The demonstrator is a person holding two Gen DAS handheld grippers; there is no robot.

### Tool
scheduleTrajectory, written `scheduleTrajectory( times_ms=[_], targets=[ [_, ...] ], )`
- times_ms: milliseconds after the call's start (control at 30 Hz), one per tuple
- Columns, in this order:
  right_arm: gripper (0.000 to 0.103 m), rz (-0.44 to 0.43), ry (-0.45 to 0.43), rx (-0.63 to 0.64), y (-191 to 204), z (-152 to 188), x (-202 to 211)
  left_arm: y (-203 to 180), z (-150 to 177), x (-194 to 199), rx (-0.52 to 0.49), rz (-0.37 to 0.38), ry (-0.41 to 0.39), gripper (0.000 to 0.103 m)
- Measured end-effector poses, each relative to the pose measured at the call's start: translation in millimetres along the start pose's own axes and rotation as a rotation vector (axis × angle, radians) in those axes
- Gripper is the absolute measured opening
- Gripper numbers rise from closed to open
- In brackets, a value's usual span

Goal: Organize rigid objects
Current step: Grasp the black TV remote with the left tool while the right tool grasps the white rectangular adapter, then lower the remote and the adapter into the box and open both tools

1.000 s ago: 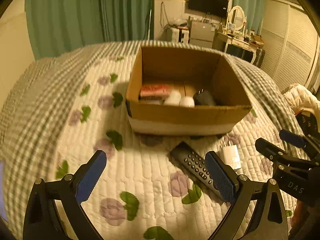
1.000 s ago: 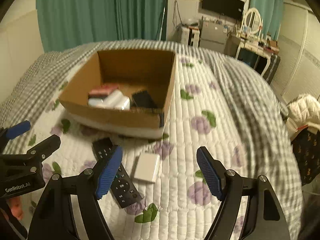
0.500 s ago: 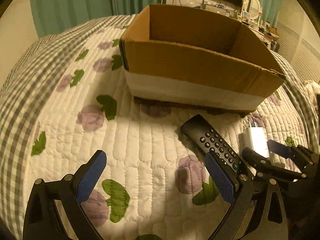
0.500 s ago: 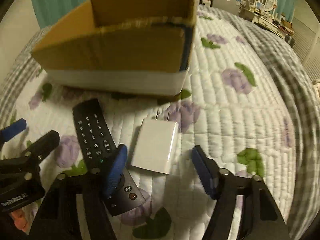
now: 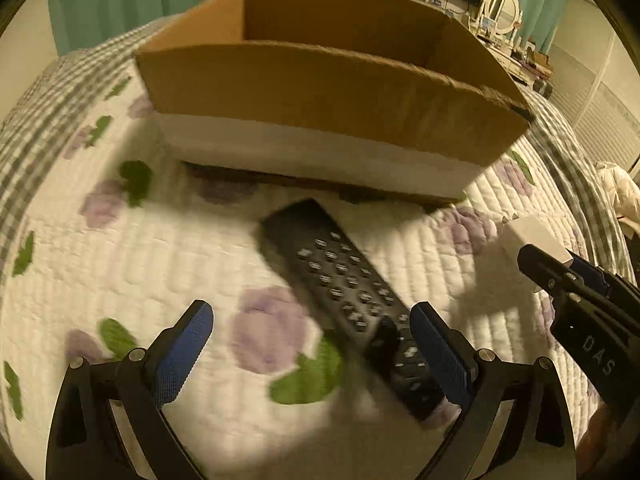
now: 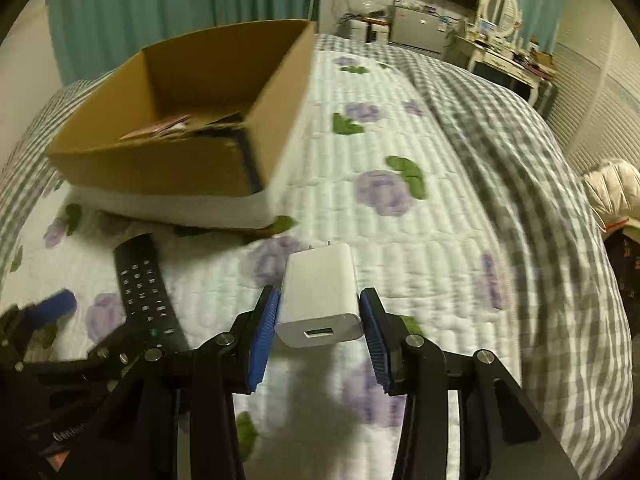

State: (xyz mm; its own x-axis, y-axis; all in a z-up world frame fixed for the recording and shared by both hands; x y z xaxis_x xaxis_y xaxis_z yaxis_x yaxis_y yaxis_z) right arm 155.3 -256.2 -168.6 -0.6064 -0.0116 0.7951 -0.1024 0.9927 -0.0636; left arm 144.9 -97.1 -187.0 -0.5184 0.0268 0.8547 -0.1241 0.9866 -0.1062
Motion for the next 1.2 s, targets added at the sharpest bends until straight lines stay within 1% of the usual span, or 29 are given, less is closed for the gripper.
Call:
scheduleTrajectory(
  times_ms=[133,200,267,333,367,433,500,533,567,600,633,667,700,800,967,1100,1200],
  targets=[
    [0.041,0.000,0.006,-0.044,-14.6,-0.3,-1.1,-18.9,1.0,-12.3,-0.020,-0.020,0.013,0.100],
    [0.041,-0.008,0.005,-0.052,-16.3,1.0,-0.8,-24.8,2.1,-21.8,-0.035,-0.051,0.022,0.099],
    [0.041,-0.002,0.004,-0.038,-14.0,2.6,-1.9,-29.1,2.7,-27.7,-0.051,-0.071,0.011,0.099],
    [0.041,-0.001,0.004,-0.028,-13.8,5.6,-5.3,-31.8,4.6,-33.2,-0.068,-0.076,-0.001,0.098],
    [0.041,-0.003,0.004,-0.023,-13.1,6.2,-6.1,-31.6,5.0,-34.0,-0.069,-0.071,-0.007,0.095],
    [0.041,-0.006,0.004,-0.019,-13.7,7.4,-7.8,-29.2,3.9,-33.6,-0.066,-0.045,-0.017,0.085],
    [0.041,-0.013,0.002,-0.021,-15.0,8.7,-7.1,-30.3,6.6,-27.3,-0.073,-0.021,-0.022,0.064],
    [0.041,-0.014,0.001,-0.023,-15.8,9.5,-6.2,-29.9,8.7,-22.7,-0.078,-0.022,-0.028,0.058],
    [0.041,-0.013,0.000,-0.024,-16.0,10.5,-4.7,-29.4,9.5,-19.1,-0.082,-0.027,-0.033,0.047],
    [0.041,-0.012,-0.001,-0.024,-16.4,11.7,-3.2,-27.1,10.1,-16.4,-0.083,-0.020,-0.034,0.041],
    [0.041,-0.012,0.000,-0.024,-16.2,12.0,-1.8,-24.0,11.2,-12.3,-0.073,0.016,-0.025,0.040],
    [0.041,-0.011,-0.003,-0.023,-15.6,11.6,0.2,-21.8,12.0,-10.3,-0.068,0.031,-0.016,0.038],
    [0.041,-0.012,-0.006,-0.021,-15.0,11.2,2.3,-19.3,12.9,-7.1,-0.067,0.041,-0.010,0.036],
    [0.041,-0.014,-0.015,-0.011,-10.3,8.7,9.9,-16.4,15.2,3.1,-0.094,0.036,-0.015,0.033],
    [0.041,-0.016,-0.044,0.023,4.1,0.9,28.7,-11.2,11.3,30.2,-0.127,0.043,-0.045,0.033],
    [0.041,-0.022,-0.063,0.042,14.9,-11.3,42.9,-5.2,0.3,51.8,-0.138,0.047,-0.078,0.033],
    [0.041,0.007,-0.100,0.090,25.0,-24.6,58.7,2.4,-18.0,73.4,-0.133,0.058,-0.117,0.033]
  ],
)
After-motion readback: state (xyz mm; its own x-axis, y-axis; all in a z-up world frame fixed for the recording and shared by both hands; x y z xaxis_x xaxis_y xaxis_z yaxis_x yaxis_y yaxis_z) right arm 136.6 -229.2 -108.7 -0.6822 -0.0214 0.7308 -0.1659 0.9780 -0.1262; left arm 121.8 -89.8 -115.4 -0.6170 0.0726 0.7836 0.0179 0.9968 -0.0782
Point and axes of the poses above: each gripper's, at about its wrist camera, not at the fingertips, and x roughly against the way its jaws point, y to its left, z to its underside, the point moved 4 cm from there along -x, roughly the way its jaws point, and after that the axes turned 3 degrees about x, right-handed, at the moved point
